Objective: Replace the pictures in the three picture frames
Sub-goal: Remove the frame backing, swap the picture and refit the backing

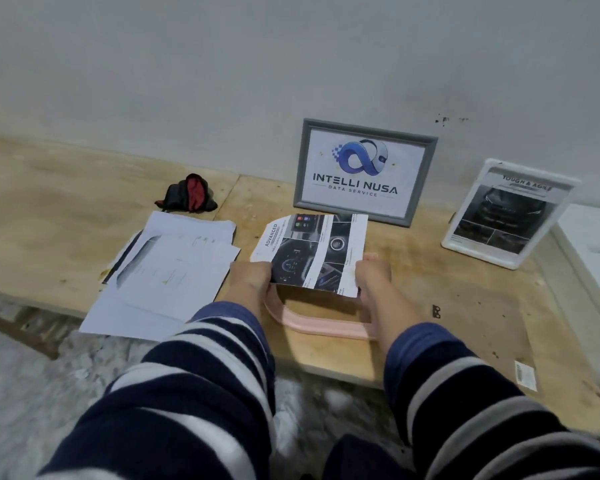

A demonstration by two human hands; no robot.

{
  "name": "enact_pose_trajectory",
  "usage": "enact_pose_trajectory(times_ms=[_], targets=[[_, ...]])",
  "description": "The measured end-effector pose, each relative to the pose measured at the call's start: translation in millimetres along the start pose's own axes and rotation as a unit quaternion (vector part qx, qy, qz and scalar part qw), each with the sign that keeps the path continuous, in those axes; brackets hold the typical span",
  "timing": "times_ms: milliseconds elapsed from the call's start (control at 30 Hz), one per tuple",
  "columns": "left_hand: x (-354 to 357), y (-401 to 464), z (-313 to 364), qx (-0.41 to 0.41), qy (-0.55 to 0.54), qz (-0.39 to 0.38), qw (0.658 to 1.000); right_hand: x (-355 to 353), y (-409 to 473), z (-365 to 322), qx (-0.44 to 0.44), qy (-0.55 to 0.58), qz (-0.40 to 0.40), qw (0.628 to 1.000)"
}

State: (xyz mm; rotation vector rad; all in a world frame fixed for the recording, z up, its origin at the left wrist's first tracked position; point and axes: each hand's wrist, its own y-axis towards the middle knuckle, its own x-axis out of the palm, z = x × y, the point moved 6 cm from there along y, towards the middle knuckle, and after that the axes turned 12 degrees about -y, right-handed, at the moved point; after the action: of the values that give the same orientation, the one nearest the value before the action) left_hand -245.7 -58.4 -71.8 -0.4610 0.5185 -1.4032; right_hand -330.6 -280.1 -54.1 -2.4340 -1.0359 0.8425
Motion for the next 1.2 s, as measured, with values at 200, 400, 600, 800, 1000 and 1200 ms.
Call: enact_pose_trajectory(times_ms=[200,400,600,800,1000,1200], targets=[[-53,8,13,-0.028,-0.175,0.033,0.984,73,-31,-28,0.03,0.028,-0.074,0.996],[-119,21,41,0.006,-0.158,0.063,0.985,154,-84,-54,0.023,0.042,-0.183,0.982],[-209,77,65,0.07,-0.036,0.09,0.993,219,-95,-81,0.007,0.023,-0.165,0.986],[-285,112,94,0.111,0.089,0.071,0.987,296,-106,-91,0.0,-0.079,-0.166,0.983],[-346,158,100,0.083,0.19,0.089,0.974,376,-131,-89,-0.018,-0.129,-0.216,0.968],[-371,189,109,0.107,0.35,0.102,0.925,436,-130,-77,0.015,-0.076,-0.2,0.977]])
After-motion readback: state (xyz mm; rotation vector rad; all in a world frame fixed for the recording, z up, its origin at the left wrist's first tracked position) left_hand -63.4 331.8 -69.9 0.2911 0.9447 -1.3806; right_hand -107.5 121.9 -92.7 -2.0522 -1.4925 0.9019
